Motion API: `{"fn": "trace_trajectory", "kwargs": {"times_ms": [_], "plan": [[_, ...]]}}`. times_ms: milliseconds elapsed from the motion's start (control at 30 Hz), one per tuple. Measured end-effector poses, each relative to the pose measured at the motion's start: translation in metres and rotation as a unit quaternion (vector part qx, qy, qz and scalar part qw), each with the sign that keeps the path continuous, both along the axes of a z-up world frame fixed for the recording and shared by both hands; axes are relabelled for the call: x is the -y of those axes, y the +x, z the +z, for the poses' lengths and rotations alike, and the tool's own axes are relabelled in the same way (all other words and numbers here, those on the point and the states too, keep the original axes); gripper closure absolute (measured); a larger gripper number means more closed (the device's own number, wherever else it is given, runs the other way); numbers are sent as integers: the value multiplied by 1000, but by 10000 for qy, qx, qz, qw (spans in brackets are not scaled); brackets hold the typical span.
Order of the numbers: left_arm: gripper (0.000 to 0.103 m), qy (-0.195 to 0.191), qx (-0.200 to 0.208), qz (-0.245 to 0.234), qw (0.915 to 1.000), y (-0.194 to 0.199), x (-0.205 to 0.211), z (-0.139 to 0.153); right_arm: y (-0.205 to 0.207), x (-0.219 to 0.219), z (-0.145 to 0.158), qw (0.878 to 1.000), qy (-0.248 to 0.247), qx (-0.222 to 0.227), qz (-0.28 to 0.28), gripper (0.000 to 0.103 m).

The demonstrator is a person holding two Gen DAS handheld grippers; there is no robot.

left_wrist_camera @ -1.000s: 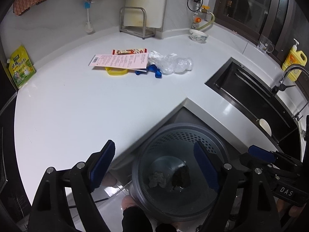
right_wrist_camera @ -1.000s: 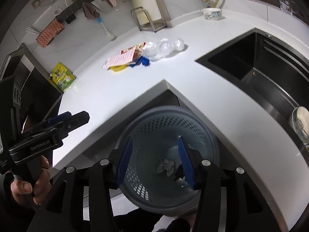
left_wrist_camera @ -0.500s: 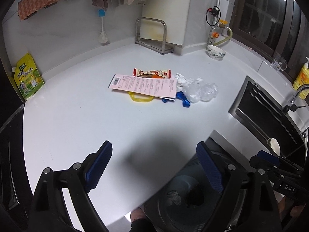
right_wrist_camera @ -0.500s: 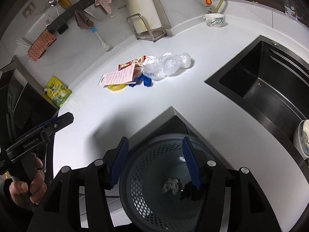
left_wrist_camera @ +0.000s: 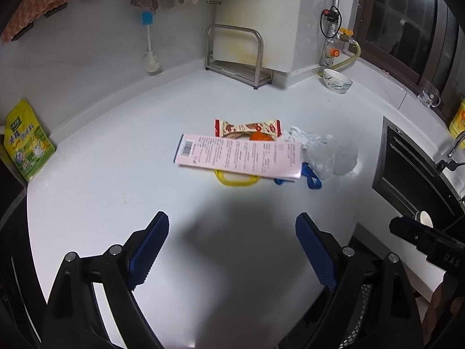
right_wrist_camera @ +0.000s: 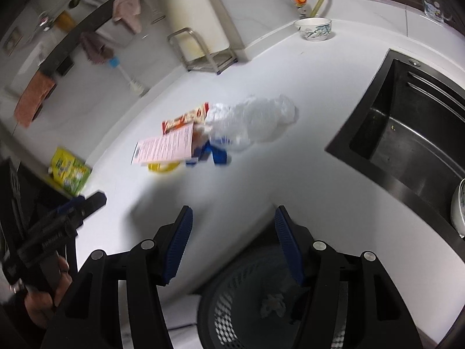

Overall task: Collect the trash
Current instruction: 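Withdraw both grippers from the bin toward the remaining trash, then close the right gripper on the clear plastic bag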

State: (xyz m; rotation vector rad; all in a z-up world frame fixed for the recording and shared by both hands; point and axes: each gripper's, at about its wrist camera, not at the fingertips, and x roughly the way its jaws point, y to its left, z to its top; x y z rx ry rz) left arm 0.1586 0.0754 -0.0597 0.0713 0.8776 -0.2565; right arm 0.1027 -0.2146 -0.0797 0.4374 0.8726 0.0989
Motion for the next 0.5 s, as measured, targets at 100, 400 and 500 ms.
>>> {"fn": "trace_trajectory", "kwargs": {"times_ms": [100,400,500], "plan": [[16,46,84,-79,9999,17,-3,0,19,-4,5,9995,42,6,-306,44],[16,27,146,-427,9990,66,-11,-15,81,-14,7,9918,221,-272,-1232,44],[16,37,188,-550,9983,77,-12,-18,99,-19,5,9879,232,-328,-1497,44]]}}
